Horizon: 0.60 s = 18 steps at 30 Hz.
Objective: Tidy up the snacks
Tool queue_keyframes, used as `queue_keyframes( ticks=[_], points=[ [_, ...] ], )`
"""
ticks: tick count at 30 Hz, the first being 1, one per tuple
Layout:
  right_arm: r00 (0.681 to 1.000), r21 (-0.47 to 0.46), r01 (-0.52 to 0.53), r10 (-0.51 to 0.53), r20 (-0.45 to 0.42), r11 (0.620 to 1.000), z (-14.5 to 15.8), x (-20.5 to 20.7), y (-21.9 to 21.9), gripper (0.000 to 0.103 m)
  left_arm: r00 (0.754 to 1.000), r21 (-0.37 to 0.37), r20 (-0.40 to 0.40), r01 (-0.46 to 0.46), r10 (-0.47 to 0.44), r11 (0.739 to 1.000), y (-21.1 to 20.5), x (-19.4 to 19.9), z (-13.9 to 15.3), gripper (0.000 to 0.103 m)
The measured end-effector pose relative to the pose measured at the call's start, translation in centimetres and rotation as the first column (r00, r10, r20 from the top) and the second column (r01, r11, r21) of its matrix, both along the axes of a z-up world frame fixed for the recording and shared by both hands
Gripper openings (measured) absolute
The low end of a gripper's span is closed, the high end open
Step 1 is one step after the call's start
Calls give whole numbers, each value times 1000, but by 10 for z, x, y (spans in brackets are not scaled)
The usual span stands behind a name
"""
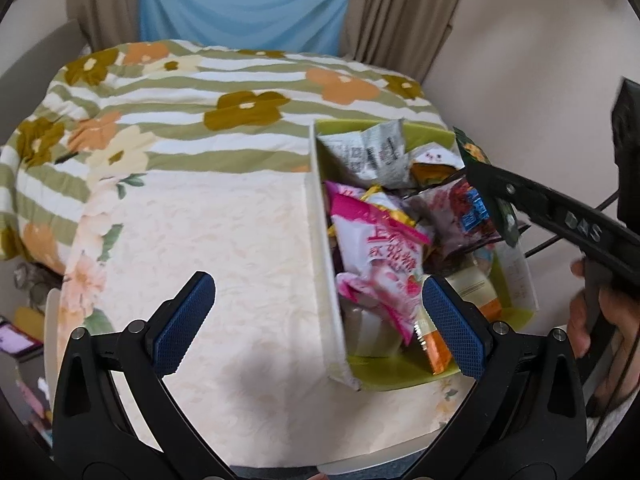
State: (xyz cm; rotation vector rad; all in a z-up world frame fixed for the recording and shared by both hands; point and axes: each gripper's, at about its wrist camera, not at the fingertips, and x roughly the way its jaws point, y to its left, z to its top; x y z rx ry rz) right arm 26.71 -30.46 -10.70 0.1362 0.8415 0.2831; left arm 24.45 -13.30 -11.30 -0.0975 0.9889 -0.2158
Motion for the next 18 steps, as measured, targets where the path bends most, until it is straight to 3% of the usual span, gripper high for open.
queue_keyframes(
  ticks=[2,4,5,6,12,18],
  points=[
    [1000,10,2,-2,-31,1000,-7,10,1,46,1000,17,-7,-10,10,1000,2,-4,-1,103],
    [999,13,16,-15,-46,1000,-11,13,-1,72,1000,34,-12,-20,20,999,4,-9,-4,103],
    [999,13,27,-27,-40,1000,-12,12,-2,92,1000,40,-15,-23,23,999,4,-11,-6,103],
    [999,12,40,-40,-33,999,-12,9,-4,98,999,46,-22,-25,26,999,6,-15,-9,103],
    [996,-34,84,-85,-35,996,-14,-18,-3,99,999,55,-26,-28,29,998,19,-31,-15,103],
    [992,-30,126,-126,-15,992,-4,-45,5,99,1000,49,24,-18,17,999,39,-53,3,103]
  ],
)
